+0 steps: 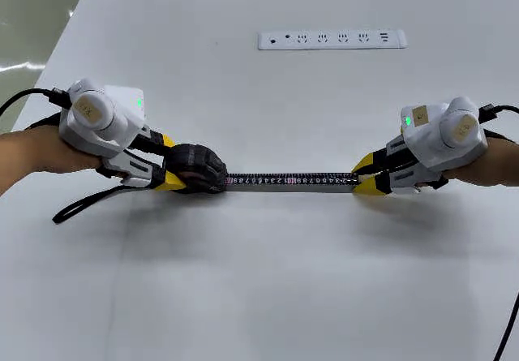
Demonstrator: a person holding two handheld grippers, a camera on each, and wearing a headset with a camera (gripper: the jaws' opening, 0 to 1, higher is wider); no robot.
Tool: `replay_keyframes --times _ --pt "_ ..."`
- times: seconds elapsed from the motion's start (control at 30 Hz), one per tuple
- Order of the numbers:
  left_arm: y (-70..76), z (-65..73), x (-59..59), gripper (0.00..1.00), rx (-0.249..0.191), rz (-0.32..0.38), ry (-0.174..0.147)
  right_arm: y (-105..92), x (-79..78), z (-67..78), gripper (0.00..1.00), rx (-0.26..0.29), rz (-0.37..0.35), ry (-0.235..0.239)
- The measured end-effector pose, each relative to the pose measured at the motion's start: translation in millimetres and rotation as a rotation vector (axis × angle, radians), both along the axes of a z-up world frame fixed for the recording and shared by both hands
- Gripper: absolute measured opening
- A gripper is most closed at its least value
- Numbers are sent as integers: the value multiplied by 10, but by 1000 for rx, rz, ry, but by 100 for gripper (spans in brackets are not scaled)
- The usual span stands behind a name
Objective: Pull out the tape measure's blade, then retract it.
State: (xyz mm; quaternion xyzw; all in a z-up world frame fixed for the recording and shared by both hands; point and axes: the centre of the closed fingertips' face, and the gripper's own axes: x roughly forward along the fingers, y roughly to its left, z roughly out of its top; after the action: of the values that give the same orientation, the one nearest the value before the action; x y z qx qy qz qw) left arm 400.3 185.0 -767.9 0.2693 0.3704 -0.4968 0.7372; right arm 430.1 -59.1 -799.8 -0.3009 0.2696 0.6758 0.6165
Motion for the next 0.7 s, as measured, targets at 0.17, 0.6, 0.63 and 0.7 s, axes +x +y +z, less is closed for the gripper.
replay_keyframes --times 0.17,0.6,0.63,0.7 --pt "0 -1 2 24 2 0 1 -67 10 1 8 -12 -2 -1" --pt "-1 -1 3 25 4 -1 4 -266 41 -4 8 -44 -21 -4" --pt "-2 0 2 25 4 -1 4 -268 40 -4 8 -44 -23 -2" --pt "-3 -1 3 25 8 -3 4 -263 40 -7 8 -45 -25 -1"
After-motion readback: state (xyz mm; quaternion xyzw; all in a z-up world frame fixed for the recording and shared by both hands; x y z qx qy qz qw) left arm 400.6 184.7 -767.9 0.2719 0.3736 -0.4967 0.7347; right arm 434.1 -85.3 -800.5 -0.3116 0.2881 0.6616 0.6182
